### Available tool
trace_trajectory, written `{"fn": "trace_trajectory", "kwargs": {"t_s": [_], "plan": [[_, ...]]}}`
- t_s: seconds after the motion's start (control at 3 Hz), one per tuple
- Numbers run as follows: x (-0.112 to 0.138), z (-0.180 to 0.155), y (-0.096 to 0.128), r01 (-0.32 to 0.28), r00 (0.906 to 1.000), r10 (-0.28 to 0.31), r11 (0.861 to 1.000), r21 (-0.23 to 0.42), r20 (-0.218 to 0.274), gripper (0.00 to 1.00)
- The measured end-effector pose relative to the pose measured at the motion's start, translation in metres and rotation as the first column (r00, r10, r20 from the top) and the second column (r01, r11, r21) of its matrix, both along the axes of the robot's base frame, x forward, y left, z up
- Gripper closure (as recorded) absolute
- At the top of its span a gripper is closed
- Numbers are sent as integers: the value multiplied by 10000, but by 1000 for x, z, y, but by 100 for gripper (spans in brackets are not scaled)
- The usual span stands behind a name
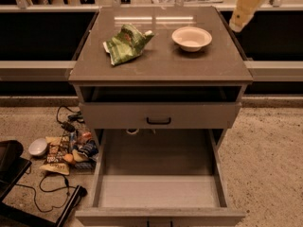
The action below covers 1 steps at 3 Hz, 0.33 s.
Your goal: Pick green jalapeno chip bag from middle drawer and place on counter
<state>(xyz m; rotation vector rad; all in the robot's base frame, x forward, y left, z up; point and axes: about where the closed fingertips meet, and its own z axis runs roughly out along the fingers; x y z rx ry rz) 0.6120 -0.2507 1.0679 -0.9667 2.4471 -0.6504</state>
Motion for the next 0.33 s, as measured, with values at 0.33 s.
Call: {"fn": "trace_trajectory", "kwargs": {"t_s": [0.33], "plan": [[-2,-6,-8,805,9966,-807,9967,131,142,0]]}}
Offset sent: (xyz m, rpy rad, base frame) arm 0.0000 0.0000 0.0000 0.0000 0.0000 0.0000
